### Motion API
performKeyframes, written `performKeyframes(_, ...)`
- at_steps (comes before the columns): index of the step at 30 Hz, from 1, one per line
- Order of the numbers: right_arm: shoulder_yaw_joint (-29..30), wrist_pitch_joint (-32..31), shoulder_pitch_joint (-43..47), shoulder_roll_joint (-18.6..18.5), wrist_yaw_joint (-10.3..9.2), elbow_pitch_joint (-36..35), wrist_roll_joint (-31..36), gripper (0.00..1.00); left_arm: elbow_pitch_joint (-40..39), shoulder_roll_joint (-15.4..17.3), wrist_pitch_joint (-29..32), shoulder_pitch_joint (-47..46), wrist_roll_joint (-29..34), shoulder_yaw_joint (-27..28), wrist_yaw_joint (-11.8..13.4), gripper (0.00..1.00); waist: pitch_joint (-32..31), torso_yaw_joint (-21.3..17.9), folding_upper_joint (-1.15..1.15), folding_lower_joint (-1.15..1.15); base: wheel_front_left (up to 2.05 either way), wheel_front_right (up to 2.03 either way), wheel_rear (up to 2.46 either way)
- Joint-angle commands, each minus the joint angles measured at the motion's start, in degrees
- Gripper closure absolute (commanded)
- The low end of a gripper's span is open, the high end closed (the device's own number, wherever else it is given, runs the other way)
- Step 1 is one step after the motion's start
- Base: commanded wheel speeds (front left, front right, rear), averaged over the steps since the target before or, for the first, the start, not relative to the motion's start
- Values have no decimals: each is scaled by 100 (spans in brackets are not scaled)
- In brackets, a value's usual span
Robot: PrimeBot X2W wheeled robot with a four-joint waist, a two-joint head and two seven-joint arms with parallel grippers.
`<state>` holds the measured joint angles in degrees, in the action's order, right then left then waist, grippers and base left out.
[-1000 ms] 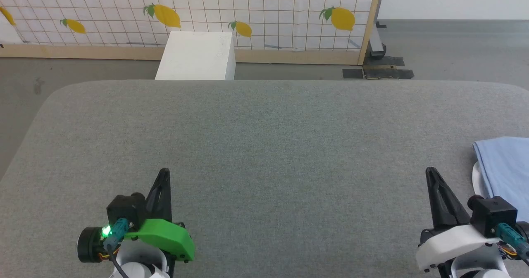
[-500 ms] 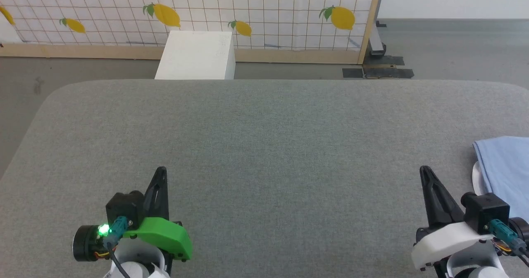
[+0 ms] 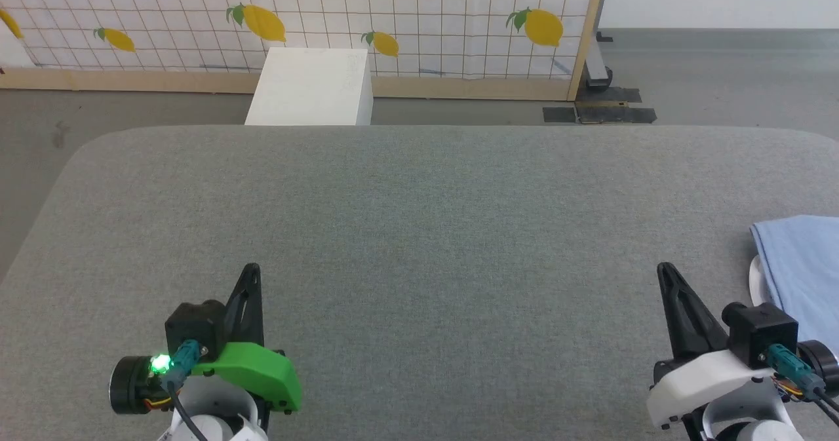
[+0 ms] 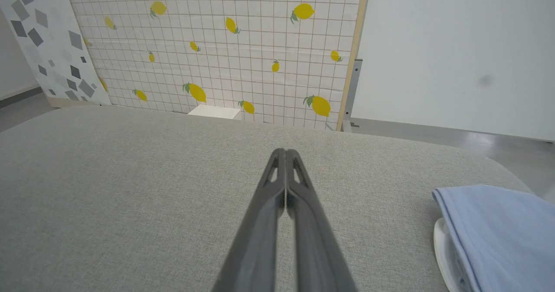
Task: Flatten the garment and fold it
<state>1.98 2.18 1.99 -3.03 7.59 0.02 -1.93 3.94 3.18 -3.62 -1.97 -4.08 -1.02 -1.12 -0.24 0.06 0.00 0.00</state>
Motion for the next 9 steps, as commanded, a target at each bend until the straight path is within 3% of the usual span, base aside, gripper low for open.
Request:
performKeyframes(1,-29,-32,-110,11,-8,-1,62,100,-56,-23,23,115,116,12,41,100,1,0,0,0,0,0,0)
performKeyframes(9,-75,-83,-134,12,-8,-1,97,100,-148,-25,116,137,196,36,61,100,7,-2,0,0,0,0,0)
